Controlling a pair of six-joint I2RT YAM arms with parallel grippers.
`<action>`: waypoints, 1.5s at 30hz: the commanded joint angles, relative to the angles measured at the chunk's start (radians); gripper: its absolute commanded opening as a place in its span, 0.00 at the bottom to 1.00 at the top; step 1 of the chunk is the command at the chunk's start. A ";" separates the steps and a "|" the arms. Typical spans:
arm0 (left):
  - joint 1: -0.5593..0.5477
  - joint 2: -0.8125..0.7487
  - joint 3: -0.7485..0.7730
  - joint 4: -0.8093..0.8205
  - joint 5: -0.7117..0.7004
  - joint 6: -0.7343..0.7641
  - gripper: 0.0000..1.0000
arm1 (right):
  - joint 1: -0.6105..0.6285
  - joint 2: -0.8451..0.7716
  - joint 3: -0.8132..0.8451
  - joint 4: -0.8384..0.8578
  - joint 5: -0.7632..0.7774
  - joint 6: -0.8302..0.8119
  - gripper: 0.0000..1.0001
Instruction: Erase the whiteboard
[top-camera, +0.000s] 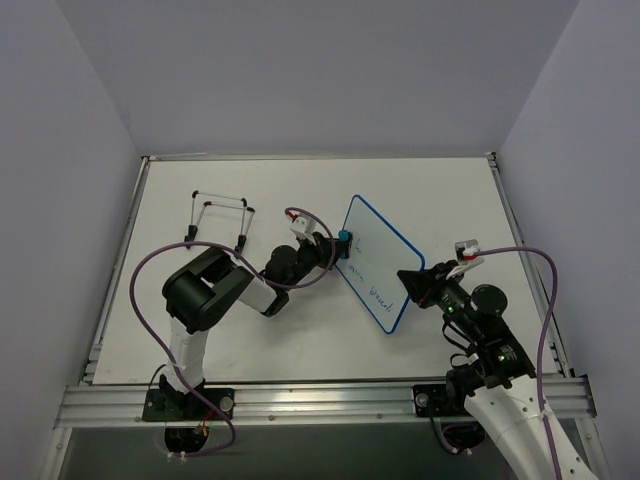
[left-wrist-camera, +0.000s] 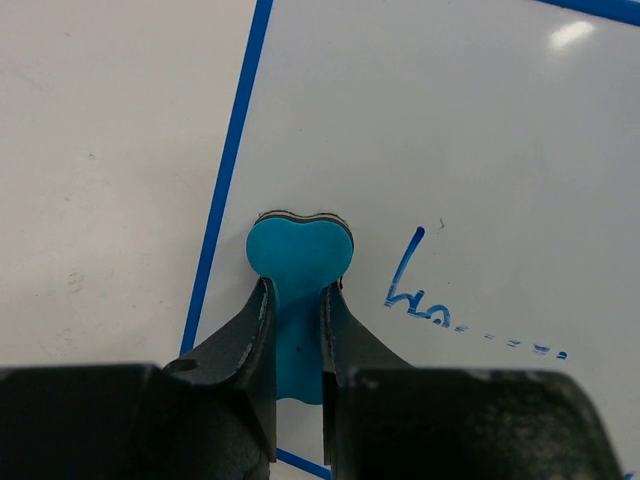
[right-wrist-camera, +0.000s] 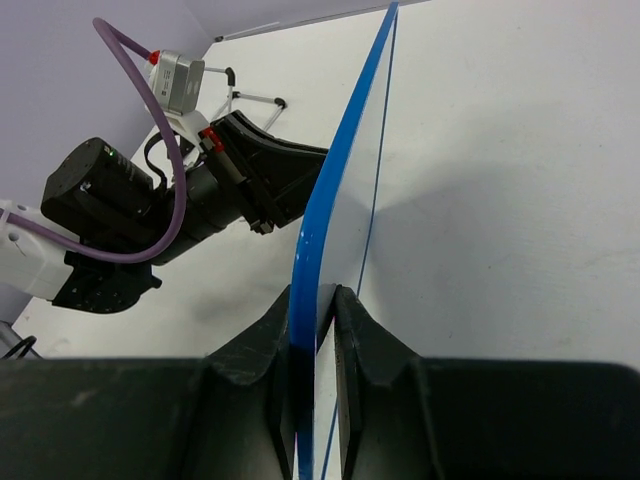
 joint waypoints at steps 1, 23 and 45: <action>-0.054 -0.026 -0.002 0.061 0.148 -0.005 0.02 | 0.038 0.014 0.002 0.187 -0.293 0.096 0.00; -0.166 -0.147 -0.058 0.034 0.048 0.025 0.02 | 0.039 0.034 -0.027 0.272 -0.304 0.165 0.00; -0.075 -0.129 -0.229 0.026 -0.076 -0.012 0.02 | 0.039 0.069 -0.034 0.338 -0.278 0.160 0.00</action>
